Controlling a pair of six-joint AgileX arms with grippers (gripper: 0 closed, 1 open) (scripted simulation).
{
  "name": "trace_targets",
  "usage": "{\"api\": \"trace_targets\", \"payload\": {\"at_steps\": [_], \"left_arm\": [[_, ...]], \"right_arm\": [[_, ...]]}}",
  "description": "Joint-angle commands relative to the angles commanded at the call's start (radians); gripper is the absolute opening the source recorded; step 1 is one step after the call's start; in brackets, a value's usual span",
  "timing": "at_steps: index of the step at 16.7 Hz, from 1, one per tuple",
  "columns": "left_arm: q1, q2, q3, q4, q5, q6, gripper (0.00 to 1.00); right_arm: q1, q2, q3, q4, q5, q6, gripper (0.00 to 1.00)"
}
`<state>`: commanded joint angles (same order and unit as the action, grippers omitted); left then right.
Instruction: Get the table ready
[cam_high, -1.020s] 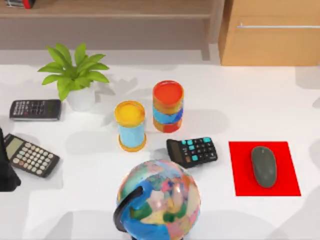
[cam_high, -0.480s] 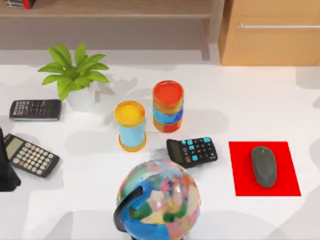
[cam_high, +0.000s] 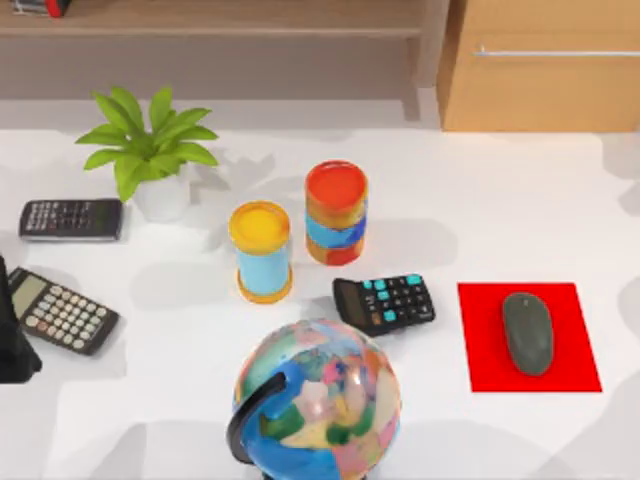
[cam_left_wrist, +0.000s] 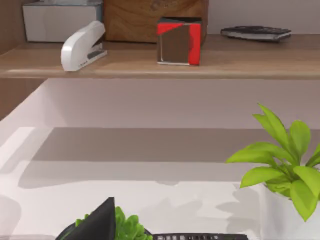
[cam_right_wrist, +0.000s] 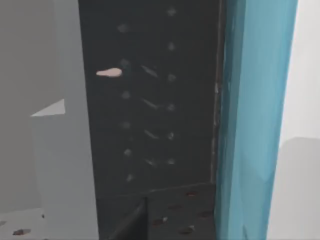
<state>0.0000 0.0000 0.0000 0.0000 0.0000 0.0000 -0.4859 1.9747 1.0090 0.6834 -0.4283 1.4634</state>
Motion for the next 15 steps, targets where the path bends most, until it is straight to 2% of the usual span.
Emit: {"api": "trace_targets", "payload": {"at_steps": [9, 15], "left_arm": [[0.0, 0.0, 0.0, 0.0, 0.0, 0.0, 1.0], [0.0, 0.0, 0.0, 0.0, 0.0, 0.0, 1.0]], "right_arm": [[-0.002, -0.004, -0.004, 0.001, -0.001, 0.0, 1.0], [-0.036, -0.113, -0.135, 0.037, -0.05, -0.019, 1.0]]}}
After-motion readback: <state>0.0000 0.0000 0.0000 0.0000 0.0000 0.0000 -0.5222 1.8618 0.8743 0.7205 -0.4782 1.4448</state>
